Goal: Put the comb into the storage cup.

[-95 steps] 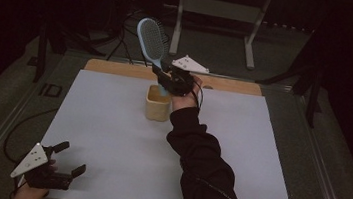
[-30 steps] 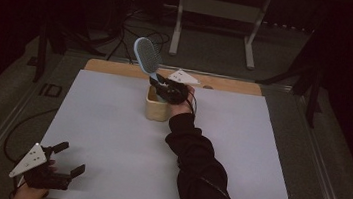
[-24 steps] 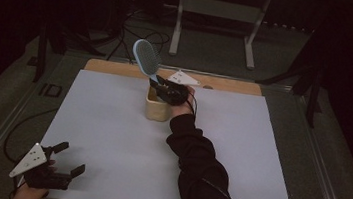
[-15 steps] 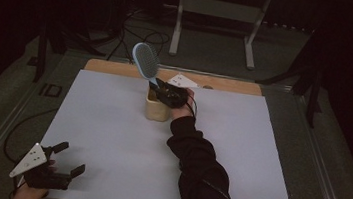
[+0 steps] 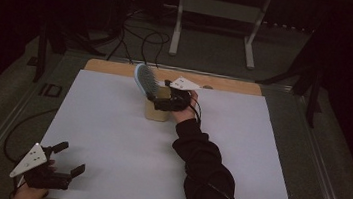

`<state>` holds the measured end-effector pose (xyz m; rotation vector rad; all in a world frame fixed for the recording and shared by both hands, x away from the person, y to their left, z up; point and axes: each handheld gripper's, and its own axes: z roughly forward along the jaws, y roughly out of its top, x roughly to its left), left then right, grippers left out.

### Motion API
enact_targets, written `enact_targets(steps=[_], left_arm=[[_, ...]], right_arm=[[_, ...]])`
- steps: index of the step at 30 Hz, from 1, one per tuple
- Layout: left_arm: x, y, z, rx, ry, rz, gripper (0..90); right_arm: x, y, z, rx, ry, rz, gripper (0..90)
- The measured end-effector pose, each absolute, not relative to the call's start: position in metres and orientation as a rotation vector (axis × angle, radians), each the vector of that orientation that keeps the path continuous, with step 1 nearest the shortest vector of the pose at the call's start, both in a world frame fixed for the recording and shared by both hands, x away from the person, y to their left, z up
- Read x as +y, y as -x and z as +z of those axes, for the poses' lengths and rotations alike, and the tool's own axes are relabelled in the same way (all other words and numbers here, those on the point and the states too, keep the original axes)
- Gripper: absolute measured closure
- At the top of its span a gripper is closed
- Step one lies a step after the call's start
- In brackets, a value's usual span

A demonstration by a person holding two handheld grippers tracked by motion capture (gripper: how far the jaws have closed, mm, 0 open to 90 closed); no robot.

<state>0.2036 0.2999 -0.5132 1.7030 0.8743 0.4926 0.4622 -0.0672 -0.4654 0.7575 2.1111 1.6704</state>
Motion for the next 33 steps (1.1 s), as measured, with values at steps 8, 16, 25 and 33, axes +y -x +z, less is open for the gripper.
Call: enact_targets(steps=[8,16,25,33], left_arm=[[0.300,-0.203,-0.513,0.871,-1.704,0.496,0.0],[0.299,-0.203,-0.513,0.870,-1.703,0.500,0.0],[0.300,-0.203,-0.512,0.872,-1.706,0.503,0.0],[0.301,-0.202,-0.512,0.875,-1.702,0.507,0.0]], right_arm=[[-0.071,-0.457,-0.458,2.102,-0.727,1.670,9.7],[-0.079,-0.455,-0.454,2.107,-0.728,1.699,9.9],[-0.078,-0.450,-0.451,2.117,-0.687,1.681,11.1],[-0.080,-0.450,-0.446,2.160,-0.712,1.655,10.0]])
